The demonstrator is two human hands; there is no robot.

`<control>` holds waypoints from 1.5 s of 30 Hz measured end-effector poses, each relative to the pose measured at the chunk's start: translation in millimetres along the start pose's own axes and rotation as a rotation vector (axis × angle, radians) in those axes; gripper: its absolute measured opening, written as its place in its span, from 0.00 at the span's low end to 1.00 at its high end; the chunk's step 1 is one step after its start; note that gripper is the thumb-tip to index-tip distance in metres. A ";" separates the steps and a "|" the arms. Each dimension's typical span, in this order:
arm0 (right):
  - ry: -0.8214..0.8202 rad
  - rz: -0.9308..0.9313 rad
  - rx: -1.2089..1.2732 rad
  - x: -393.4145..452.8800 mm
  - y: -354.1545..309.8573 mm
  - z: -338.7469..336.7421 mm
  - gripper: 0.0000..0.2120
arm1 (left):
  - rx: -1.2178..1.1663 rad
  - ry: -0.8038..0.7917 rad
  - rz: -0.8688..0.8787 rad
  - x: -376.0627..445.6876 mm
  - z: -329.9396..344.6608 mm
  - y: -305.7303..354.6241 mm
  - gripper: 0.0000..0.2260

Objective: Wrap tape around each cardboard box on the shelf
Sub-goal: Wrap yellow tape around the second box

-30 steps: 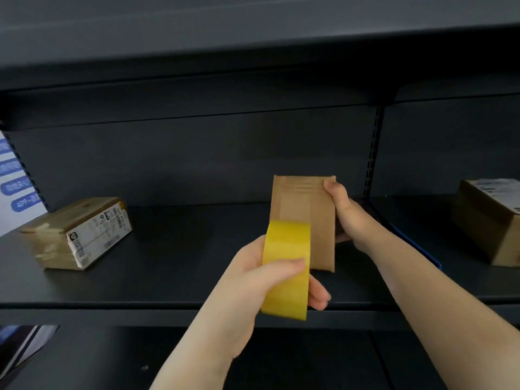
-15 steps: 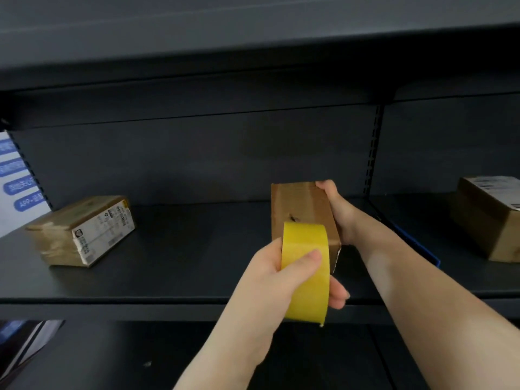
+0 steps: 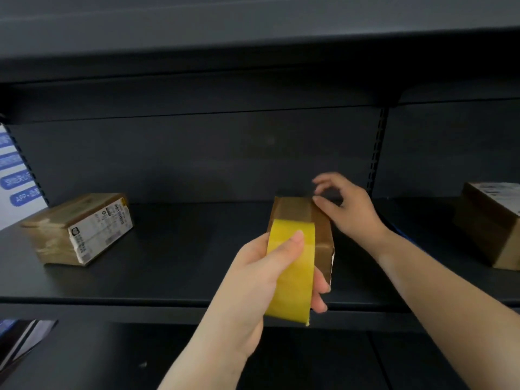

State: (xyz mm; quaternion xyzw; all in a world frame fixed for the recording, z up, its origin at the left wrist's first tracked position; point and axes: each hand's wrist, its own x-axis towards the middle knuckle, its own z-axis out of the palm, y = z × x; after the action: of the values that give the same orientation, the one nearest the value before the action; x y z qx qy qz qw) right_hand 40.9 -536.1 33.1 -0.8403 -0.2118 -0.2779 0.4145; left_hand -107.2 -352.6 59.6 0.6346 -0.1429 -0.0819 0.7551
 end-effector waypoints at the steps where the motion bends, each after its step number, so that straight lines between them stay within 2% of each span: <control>1: -0.081 -0.106 -0.037 -7.1 -2.5 -6.1 0.12 | 0.000 -0.005 -0.002 -0.3 -1.7 -0.2 0.17; 2: -0.188 -0.188 -0.082 -15.1 -3.4 -12.0 0.16 | -0.002 -0.009 -0.006 -0.8 -3.3 -0.5 0.17; 3: -0.305 -0.229 -0.109 -24.2 -2.6 -19.0 0.25 | -0.007 -0.011 -0.011 -1.1 -5.5 -1.0 0.17; 5: -0.510 -0.218 -0.143 -40.7 1.4 -29.3 0.42 | -0.024 -0.017 -0.009 -0.9 -8.6 -1.9 0.18; 6: -0.550 -0.233 -0.210 -48.3 3.0 -29.9 0.47 | -0.039 -0.029 -0.008 -0.3 -10.2 -2.9 0.18; 8: -0.517 -0.288 -0.371 -57.6 4.3 -23.9 0.52 | -0.068 -0.075 -0.015 1.5 -13.2 -3.8 0.16; 9: -0.478 -0.299 -0.403 -58.8 1.5 -20.2 0.51 | -0.092 -0.129 -0.034 2.1 -14.2 -3.9 0.14; 11: -0.428 -0.308 -0.419 -58.7 -3.7 -15.4 0.48 | -0.088 -0.267 -0.056 0.9 -16.9 -6.2 0.18; 13: -0.417 -0.323 -0.452 -59.3 -5.0 -11.1 0.44 | -0.021 -0.315 -0.041 -3.0 -19.7 -10.1 0.18; 21: -0.424 -0.245 -0.482 -57.1 -1.6 -1.6 0.47 | -0.094 -0.148 -0.122 -20.0 -16.7 -24.6 0.11; 27: -0.442 -0.220 -0.523 -43.4 5.8 1.0 0.47 | -0.135 -0.004 -0.182 -11.9 -16.6 -26.2 0.13; 30: -0.454 -0.208 -0.529 -33.2 12.6 -0.3 0.48 | -0.128 0.012 -0.196 0.9 -14.4 -22.4 0.08; 38: -0.491 -0.148 -0.430 -8.0 32.7 1.2 0.46 | -0.020 0.002 -0.305 40.3 -20.6 -15.7 0.06; 41: -0.522 -0.109 -0.375 0.4 39.1 -0.1 0.44 | 0.300 0.027 -0.340 55.1 -33.8 -13.7 0.14; 43: -0.521 -0.102 -0.361 3.0 43.9 0.7 0.43 | 0.491 0.033 -0.289 63.9 -43.5 -10.9 0.24; 45: -0.513 -0.097 -0.334 3.9 48.5 2.7 0.44 | 0.562 -0.051 -0.227 72.7 -50.1 -11.2 0.36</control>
State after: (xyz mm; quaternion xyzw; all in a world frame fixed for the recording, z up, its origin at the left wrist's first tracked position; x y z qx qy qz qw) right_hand 73.1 -561.0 6.2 -0.9285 -0.3008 -0.1072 0.1897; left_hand -21.8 -329.9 49.0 0.8283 -0.1067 -0.1390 0.5322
